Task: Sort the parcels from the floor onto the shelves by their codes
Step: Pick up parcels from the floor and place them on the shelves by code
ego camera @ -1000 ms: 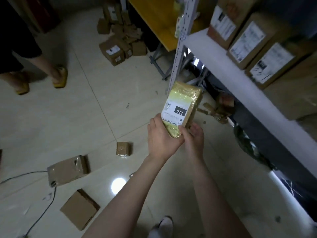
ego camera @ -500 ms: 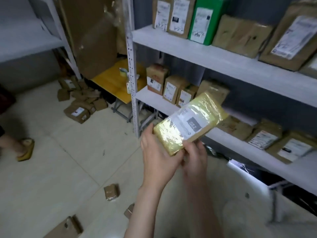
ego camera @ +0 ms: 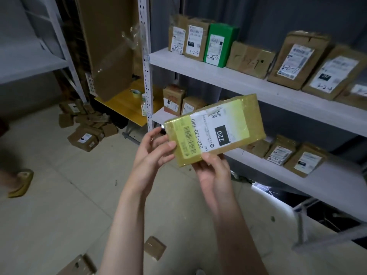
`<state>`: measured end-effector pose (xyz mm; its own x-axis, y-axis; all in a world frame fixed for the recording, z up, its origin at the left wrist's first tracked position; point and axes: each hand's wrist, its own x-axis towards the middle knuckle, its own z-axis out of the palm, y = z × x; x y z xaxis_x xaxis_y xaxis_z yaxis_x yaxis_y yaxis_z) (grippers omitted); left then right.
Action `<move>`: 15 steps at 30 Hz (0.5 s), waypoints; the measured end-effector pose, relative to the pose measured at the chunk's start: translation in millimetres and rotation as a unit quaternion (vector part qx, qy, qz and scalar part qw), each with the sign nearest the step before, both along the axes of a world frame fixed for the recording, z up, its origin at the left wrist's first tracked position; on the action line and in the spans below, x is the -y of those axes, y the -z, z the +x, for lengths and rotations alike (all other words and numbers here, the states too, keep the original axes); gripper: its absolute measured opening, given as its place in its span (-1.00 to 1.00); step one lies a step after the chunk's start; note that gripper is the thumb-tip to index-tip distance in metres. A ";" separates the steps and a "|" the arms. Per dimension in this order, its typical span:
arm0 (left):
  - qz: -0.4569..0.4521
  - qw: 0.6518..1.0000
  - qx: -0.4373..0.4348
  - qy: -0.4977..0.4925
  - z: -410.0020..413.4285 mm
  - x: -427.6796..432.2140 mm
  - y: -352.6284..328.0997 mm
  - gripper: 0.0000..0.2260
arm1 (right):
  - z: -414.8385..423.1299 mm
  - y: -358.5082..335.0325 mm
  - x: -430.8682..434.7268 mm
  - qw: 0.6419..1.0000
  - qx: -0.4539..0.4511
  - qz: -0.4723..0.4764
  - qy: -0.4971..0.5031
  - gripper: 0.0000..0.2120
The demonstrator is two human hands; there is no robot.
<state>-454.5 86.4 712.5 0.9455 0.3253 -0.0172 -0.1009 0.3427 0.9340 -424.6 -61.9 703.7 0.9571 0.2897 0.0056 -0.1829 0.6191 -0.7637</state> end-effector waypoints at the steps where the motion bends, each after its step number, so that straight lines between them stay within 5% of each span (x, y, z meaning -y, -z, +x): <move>1: 0.006 1.000 0.007 -0.001 -2.1 -6.3 -3.2 -0.13 | -0.6 -1.8 -0.2 1.000 0.014 -0.008 -0.016 -0.11; 7: 0.055 0.994 0.077 -0.056 -14.3 -38.2 -22.3 -0.09 | 6.8 -22.6 -4.3 0.995 0.052 -0.019 -0.082 -0.03; 15: 0.152 0.974 0.134 -0.099 -34.3 -70.3 -37.1 -0.08 | 19.0 -36.5 -8.7 0.998 0.033 0.049 -0.009 -0.27</move>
